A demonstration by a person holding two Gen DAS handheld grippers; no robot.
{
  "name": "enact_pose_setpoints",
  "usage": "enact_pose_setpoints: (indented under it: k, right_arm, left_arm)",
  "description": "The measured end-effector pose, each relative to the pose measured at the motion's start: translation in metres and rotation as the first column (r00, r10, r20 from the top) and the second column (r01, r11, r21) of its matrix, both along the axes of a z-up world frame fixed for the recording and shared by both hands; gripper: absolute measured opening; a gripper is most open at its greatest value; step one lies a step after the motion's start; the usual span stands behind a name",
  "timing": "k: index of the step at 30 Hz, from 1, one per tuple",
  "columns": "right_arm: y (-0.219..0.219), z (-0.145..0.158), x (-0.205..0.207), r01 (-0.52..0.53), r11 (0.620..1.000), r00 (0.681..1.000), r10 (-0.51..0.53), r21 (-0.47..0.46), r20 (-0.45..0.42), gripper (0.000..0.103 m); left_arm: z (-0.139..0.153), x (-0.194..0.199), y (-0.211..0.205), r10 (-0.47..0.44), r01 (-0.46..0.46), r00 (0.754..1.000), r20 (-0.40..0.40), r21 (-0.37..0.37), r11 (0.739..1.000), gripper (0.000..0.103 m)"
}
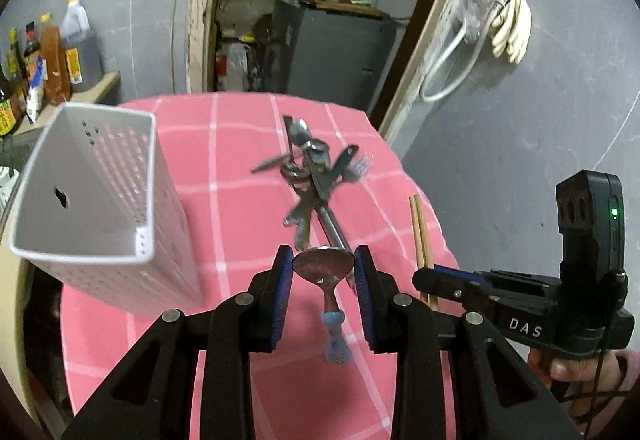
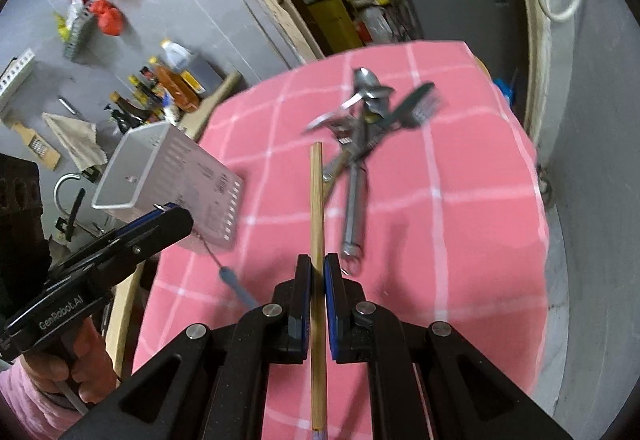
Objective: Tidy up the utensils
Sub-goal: 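Lift the chopstick with the right tool while the left tool carries the spoon over the holder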
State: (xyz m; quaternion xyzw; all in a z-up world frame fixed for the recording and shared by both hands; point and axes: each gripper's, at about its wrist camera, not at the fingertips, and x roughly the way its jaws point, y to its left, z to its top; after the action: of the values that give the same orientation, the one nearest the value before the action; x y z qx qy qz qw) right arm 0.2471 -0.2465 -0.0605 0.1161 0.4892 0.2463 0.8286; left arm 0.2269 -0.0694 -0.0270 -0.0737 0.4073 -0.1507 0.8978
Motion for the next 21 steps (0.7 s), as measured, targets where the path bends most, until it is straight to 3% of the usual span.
enact_pose_setpoints:
  k: [11,21]
  right_arm:
    - [0.018,0.021,0.002,-0.042,0.999,0.997,0.04,0.022,0.062,0.007]
    - [0.044,0.094,0.036,-0.087,0.987,0.963,0.05,0.132,0.263,0.007]
  left_arm:
    - [0.028,0.001,0.013,0.041,-0.041,0.998,0.056,0.002,0.999,0.026]
    - [0.097,0.01,0.056,0.131,-0.132,0.98,0.15,-0.005,0.991,0.026]
